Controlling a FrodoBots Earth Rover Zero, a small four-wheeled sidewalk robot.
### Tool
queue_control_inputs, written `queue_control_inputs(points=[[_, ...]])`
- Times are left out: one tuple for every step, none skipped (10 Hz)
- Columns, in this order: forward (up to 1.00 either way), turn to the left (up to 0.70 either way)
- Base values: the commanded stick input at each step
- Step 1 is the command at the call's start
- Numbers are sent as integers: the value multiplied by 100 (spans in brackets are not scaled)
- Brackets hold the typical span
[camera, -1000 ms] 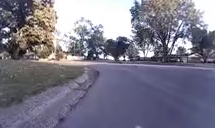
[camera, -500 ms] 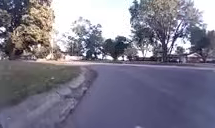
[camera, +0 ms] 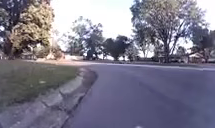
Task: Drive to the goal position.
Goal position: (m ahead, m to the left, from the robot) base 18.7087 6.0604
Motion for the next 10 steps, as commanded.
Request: queue_control_inputs(points=[[100,-26],[100,-17],[100,0],[100,0],[100,0],[100,0],[100,0],[100,0],[100,0],[100,0]])
